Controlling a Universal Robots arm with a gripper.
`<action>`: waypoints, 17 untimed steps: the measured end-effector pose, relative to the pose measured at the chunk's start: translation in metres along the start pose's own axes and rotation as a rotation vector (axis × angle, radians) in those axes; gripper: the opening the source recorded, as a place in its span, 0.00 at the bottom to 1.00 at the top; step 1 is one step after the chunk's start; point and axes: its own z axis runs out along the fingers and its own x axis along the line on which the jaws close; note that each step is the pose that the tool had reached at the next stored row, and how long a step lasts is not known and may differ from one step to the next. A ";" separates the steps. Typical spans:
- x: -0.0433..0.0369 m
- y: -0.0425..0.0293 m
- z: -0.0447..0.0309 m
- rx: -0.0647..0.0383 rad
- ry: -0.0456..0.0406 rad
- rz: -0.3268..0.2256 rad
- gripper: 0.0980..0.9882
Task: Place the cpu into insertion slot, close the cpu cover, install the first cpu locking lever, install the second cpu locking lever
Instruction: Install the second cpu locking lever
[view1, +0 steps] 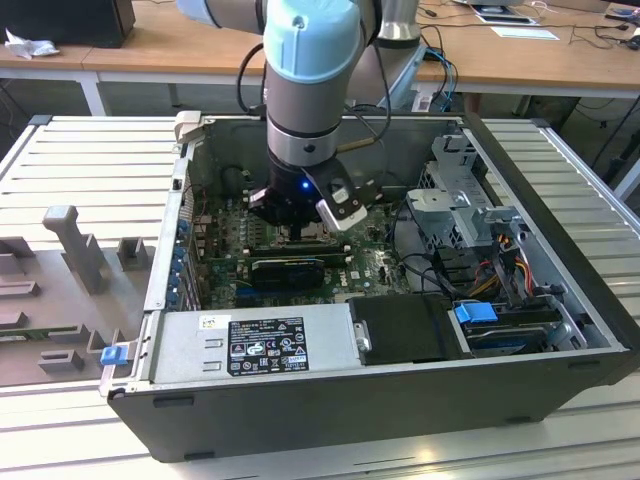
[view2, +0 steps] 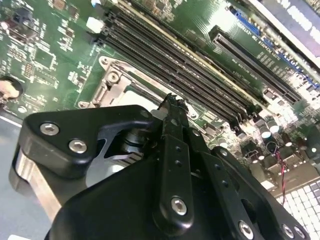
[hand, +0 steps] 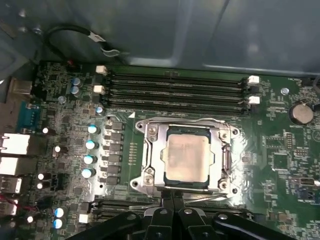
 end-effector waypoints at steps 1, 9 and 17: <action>0.0021 -0.0005 0.0000 -0.002 0.0000 -0.001 0.01; 0.0156 -0.0117 -0.0016 -0.041 0.0008 -0.019 0.01; 0.0200 -0.0142 0.0094 -0.067 0.0002 -0.025 0.01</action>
